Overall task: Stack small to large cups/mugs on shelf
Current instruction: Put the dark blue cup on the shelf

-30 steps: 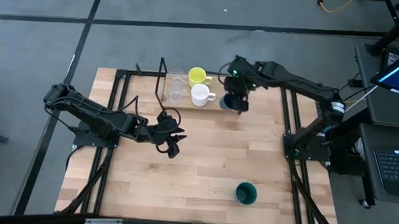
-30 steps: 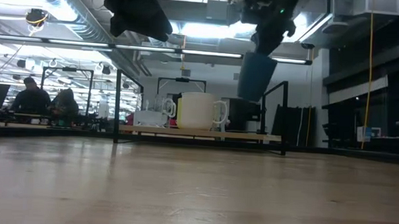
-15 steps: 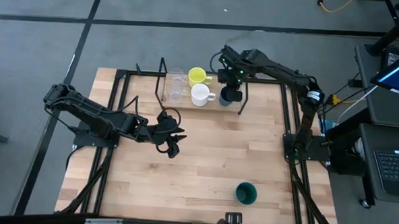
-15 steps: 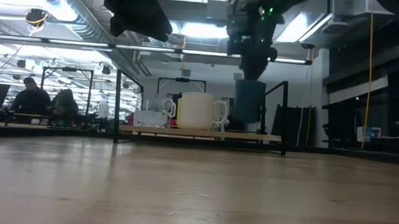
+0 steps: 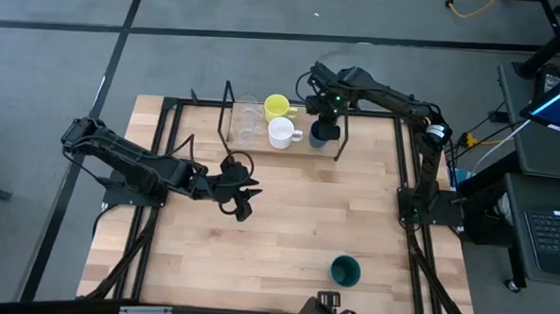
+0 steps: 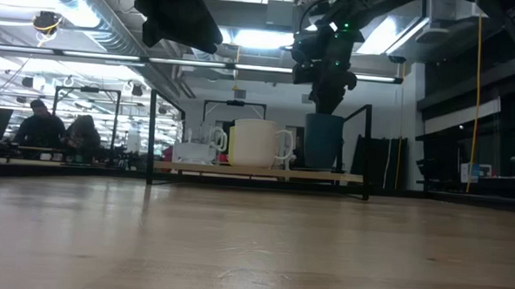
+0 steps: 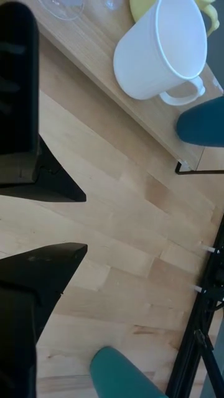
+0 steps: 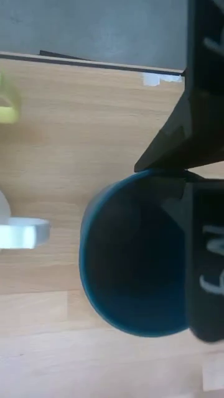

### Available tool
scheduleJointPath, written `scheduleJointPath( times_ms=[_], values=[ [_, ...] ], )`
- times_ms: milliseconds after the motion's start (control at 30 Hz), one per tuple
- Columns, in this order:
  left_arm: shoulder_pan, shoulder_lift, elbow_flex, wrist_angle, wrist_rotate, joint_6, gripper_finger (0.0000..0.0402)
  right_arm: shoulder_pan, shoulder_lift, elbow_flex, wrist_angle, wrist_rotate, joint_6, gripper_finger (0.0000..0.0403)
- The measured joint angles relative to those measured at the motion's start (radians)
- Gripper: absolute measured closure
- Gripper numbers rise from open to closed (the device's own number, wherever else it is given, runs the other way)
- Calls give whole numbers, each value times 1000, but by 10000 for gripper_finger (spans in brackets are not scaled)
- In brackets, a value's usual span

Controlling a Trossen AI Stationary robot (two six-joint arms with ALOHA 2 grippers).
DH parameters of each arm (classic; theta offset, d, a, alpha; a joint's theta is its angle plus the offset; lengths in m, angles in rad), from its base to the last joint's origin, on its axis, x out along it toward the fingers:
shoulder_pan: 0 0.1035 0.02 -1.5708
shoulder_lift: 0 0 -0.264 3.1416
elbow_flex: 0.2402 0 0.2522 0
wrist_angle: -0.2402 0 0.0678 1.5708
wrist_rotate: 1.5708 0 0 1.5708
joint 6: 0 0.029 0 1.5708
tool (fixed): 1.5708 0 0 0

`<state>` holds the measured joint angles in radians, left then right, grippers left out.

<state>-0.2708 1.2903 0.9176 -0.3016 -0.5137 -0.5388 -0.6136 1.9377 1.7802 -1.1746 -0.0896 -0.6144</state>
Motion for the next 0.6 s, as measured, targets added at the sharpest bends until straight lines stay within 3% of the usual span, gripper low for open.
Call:
scheduleJointPath(
  times_ms=[433, 600],
  values=[
    [0, 0, 0, 0, 0, 0, 292, 0, 0, -3, 4, -1, 1, 312],
    [0, 0, 0, 0, 1, 0, 292, 1, 0, -3, 3, 9, 1, 262]
  ],
)
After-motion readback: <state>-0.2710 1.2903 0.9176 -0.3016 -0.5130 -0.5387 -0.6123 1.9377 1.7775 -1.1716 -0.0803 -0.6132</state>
